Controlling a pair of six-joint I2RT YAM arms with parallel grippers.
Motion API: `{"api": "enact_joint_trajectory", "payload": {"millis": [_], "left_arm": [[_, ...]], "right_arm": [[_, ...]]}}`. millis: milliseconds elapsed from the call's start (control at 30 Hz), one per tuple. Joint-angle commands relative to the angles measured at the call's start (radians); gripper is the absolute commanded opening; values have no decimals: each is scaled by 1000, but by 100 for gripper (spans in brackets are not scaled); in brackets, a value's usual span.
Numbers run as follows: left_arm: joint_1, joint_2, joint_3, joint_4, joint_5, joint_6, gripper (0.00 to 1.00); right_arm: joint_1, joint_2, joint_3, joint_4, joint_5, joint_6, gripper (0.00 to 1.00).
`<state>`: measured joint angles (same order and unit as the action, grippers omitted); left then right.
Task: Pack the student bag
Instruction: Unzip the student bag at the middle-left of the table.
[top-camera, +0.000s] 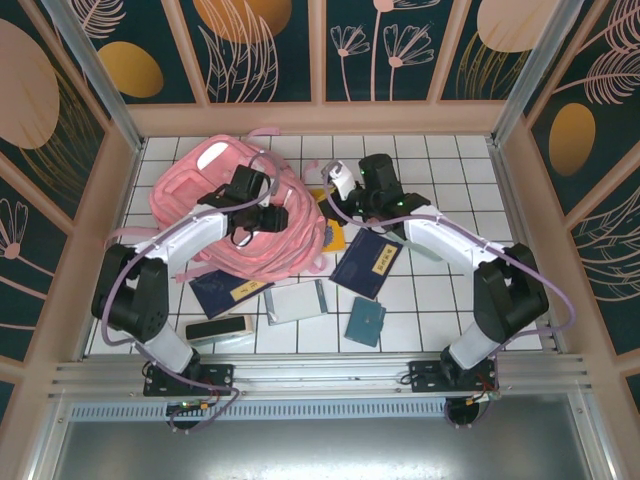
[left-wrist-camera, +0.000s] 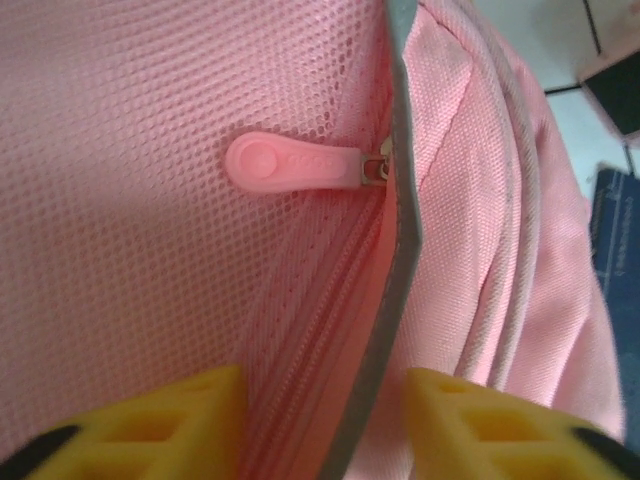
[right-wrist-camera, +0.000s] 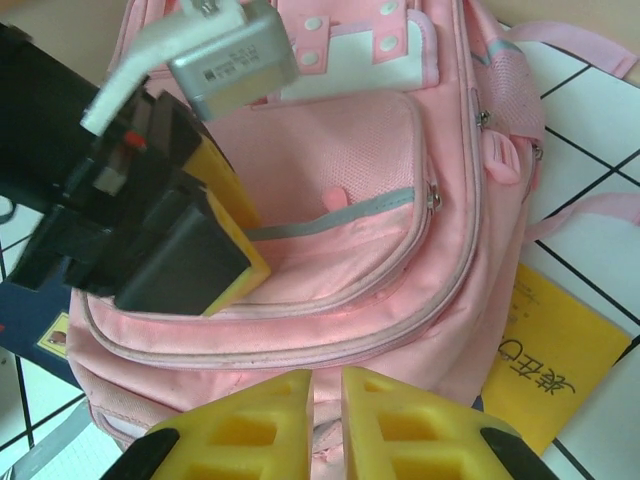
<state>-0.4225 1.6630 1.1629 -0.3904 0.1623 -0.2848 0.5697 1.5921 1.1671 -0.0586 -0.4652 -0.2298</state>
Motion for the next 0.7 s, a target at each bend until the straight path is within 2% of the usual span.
{"api": "enact_joint_trajectory", "payload": {"millis": [0,33,100,233,333,400,500,667], "left_arm": [[4,44,42,22,48,12,25],[4,45,44,19,56,16,14],[4,40,36,23,67,21,0],[4,-31,19,35,62,26,0],[4,-104,18,36,8,40,0],[4,-156,20,39,-22,54,0],[4,-216,42,30,-58,76,0],[5,-295,51,39,-53,122,0]], "right_arm": [[-12,-44,-10,34,-1,1,15],[-16,-48,-12,31,3,-1,15],[-17,-57,-22,43,7,2,14],[-52,-92,-72,118,23,36,14],[-64,-103,-119,218,55,31,16],[-68,-91,-156,286,18,-48,17],[-60,-66,-180,279,-55,-225,21],[-93,-49,-179,241,-128,-339,27]]}}
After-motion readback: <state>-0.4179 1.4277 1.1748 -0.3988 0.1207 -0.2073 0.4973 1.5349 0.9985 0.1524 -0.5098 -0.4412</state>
